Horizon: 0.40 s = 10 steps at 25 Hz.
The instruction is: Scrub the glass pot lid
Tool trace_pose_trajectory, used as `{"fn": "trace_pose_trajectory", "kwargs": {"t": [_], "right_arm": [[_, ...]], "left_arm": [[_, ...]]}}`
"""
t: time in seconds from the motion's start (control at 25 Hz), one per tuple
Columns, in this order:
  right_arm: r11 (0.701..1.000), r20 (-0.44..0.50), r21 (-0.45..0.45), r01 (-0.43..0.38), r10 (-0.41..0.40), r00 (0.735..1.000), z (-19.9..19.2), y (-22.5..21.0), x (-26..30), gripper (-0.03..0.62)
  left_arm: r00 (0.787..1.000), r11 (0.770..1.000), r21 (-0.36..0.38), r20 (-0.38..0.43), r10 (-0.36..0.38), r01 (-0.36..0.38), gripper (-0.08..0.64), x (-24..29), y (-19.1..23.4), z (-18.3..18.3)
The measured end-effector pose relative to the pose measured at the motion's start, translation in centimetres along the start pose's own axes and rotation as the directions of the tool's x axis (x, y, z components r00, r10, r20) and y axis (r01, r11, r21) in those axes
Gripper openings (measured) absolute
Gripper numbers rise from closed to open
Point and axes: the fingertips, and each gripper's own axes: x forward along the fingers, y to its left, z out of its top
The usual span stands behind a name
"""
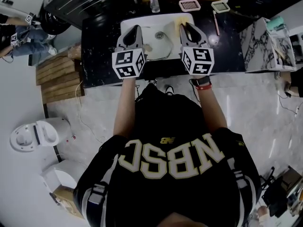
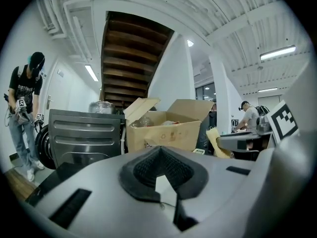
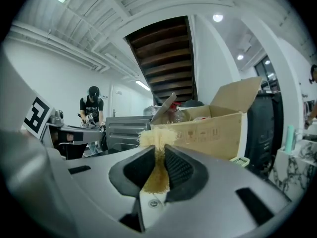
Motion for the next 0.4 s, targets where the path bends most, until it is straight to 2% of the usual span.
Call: {"fn": "trace_pose_trajectory", "kwargs": {"t": [0.2,0.4], "right_arm": [[1.0,-0.03,-0.01,-0.007,0.007,1.0,-0.8,-1.1,-0.7,0.066],[0.999,-0.072,-0.002,-0.053,0.053,0.996,-2.3,-1.7,-0.8,0.066]], "left_arm": [[1.0,1.0,0.004,-0.008,-0.007,0.007,0.014,0.2,-0.7,-0.6],[0.999,1.0,0.003,-0.027,-0.02,0.02,0.015,0.6,-1.0,-1.8]]}}
